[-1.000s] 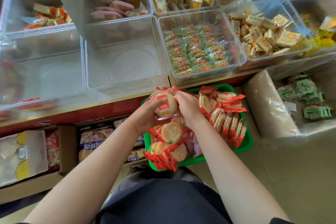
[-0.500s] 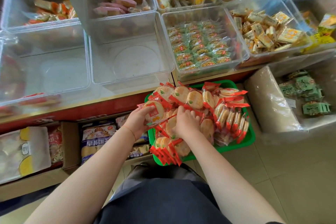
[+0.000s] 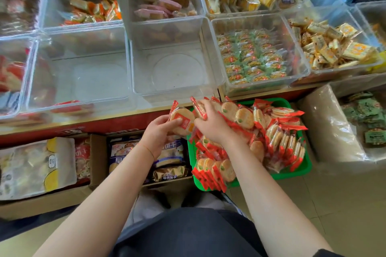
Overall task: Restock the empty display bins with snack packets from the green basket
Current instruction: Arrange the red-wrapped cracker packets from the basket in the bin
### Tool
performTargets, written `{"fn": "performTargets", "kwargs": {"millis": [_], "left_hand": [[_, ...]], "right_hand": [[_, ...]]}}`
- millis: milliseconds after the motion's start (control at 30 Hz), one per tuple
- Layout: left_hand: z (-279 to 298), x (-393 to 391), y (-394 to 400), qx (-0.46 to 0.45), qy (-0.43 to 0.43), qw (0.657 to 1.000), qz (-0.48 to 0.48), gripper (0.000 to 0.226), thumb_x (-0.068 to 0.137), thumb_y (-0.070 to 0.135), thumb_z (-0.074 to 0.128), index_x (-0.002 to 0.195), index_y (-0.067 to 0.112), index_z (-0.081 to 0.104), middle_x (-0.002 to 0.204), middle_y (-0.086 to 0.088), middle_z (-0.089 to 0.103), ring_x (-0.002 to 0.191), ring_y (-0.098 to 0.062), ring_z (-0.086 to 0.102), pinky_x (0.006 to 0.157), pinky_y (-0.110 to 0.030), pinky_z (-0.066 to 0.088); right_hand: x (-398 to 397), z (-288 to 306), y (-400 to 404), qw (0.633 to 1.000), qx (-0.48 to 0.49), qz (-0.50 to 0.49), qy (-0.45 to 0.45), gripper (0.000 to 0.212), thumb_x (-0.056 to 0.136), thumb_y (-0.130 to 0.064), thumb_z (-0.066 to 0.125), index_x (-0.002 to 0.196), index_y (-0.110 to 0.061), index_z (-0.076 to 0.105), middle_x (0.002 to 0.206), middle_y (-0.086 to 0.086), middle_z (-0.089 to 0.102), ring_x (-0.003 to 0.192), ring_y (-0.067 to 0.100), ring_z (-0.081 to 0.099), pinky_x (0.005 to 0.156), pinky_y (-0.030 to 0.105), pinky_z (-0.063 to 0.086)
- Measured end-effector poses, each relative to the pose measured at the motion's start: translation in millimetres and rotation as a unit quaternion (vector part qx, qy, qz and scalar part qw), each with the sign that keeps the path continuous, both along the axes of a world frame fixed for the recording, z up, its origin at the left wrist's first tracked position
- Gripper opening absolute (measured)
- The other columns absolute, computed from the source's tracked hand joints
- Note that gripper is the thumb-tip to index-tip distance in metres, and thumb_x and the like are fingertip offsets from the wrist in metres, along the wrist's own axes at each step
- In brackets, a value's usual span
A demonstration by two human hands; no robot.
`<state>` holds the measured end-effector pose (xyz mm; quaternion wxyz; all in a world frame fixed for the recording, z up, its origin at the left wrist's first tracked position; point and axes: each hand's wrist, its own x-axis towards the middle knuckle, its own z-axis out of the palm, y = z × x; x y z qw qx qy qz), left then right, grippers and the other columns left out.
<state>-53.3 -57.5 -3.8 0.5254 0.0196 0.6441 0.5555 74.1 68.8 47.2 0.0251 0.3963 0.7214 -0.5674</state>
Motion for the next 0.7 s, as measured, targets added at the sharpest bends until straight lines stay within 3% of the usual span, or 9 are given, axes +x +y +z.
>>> {"fn": "performTargets", "kwargs": {"millis": [67, 167, 233, 300, 367, 433, 500, 600, 700], "left_hand": [[13, -17, -14, 0.007, -0.016, 1.000, -0.017, 0.042, 0.084, 0.016, 0.074, 0.121, 0.005, 0.058, 0.110, -0.017, 0.071, 0.095, -0.028, 0.072, 0.070, -0.030, 0.057], [27, -52, -43, 0.036, -0.045, 0.998, -0.016, 0.047, 0.084, 0.001, 0.071, 0.126, 0.008, 0.052, 0.112, -0.018, 0.068, 0.090, -0.029, 0.073, 0.064, -0.030, 0.059], [32, -79, -66, 0.054, -0.053, 0.997, -0.008, 0.054, 0.083, -0.009, 0.067, 0.129, 0.015, 0.053, 0.111, -0.018, 0.066, 0.086, -0.028, 0.073, 0.059, -0.032, 0.059], [35, -107, -89, 0.069, -0.061, 0.996, -0.013, 0.059, 0.081, -0.015, 0.064, 0.127, 0.021, 0.055, 0.105, -0.019, 0.066, 0.080, -0.027, 0.071, 0.058, -0.033, 0.058], [36, -138, -113, 0.075, -0.052, 0.996, -0.023, 0.050, 0.080, -0.015, 0.061, 0.117, 0.018, 0.057, 0.097, -0.019, 0.065, 0.071, -0.025, 0.068, 0.056, -0.032, 0.056], [38, -169, -137, 0.073, -0.044, 0.996, -0.013, 0.037, 0.081, -0.013, 0.061, 0.107, 0.013, 0.057, 0.088, -0.017, 0.065, 0.066, -0.023, 0.066, 0.058, -0.032, 0.055], [39, -196, -157, 0.073, -0.019, 0.997, 0.015, 0.025, 0.084, -0.008, 0.062, 0.100, 0.011, 0.058, 0.083, -0.014, 0.066, 0.063, -0.020, 0.066, 0.058, -0.030, 0.055], [39, -228, -176, 0.061, 0.039, 0.996, 0.047, 0.018, 0.089, -0.003, 0.063, 0.088, 0.015, 0.059, 0.080, -0.007, 0.063, 0.057, -0.010, 0.063, 0.048, -0.022, 0.050], [38, -250, -185, 0.056, 0.075, 0.994, 0.049, 0.020, 0.085, -0.003, 0.067, 0.086, 0.016, 0.060, 0.081, -0.007, 0.063, 0.060, -0.012, 0.062, 0.048, -0.021, 0.050]], "right_hand": [[-17, 2, -14, 0.998, -0.051, 0.027, 0.019, 0.064, 0.096, -0.049, 0.055, 0.152, -0.030, 0.030, 0.150, -0.006, 0.041, 0.131, 0.009, 0.041, 0.109, 0.035, 0.036], [-50, 3, -39, 0.985, -0.162, -0.001, 0.064, 0.076, 0.093, -0.075, 0.030, 0.150, -0.027, 0.040, 0.154, -0.006, 0.042, 0.140, 0.009, 0.038, 0.120, 0.037, 0.024], [-79, 4, -62, 0.975, -0.192, -0.033, 0.104, 0.073, 0.098, -0.065, 0.018, 0.151, -0.020, 0.040, 0.151, 0.000, 0.046, 0.136, 0.010, 0.045, 0.118, 0.036, 0.030], [-113, 5, -91, 0.970, -0.204, -0.050, 0.121, 0.063, 0.101, -0.048, 0.018, 0.147, -0.014, 0.045, 0.145, 0.007, 0.053, 0.128, 0.016, 0.053, 0.111, 0.036, 0.040], [-149, 6, -120, 0.972, -0.200, -0.046, 0.113, 0.048, 0.099, -0.037, 0.033, 0.135, -0.019, 0.058, 0.128, 0.010, 0.064, 0.118, 0.026, 0.060, 0.100, 0.041, 0.049], [-182, 8, -143, 0.984, -0.144, -0.050, 0.093, 0.039, 0.091, -0.024, 0.043, 0.126, -0.025, 0.060, 0.114, 0.002, 0.066, 0.101, 0.017, 0.064, 0.083, 0.032, 0.051], [-207, 9, -157, 0.994, -0.073, -0.053, 0.062, 0.037, 0.091, -0.013, 0.051, 0.127, -0.020, 0.058, 0.113, 0.002, 0.064, 0.095, 0.012, 0.062, 0.079, 0.026, 0.051], [-228, 12, -169, 0.998, -0.038, -0.027, 0.040, 0.031, 0.087, -0.013, 0.065, 0.117, -0.021, 0.061, 0.112, 0.002, 0.066, 0.101, 0.015, 0.065, 0.089, 0.035, 0.056], [-240, 15, -169, 0.997, -0.045, -0.049, 0.050, 0.020, 0.086, -0.012, 0.072, 0.103, -0.019, 0.062, 0.099, 0.002, 0.065, 0.088, 0.015, 0.064, 0.074, 0.030, 0.056]]}}
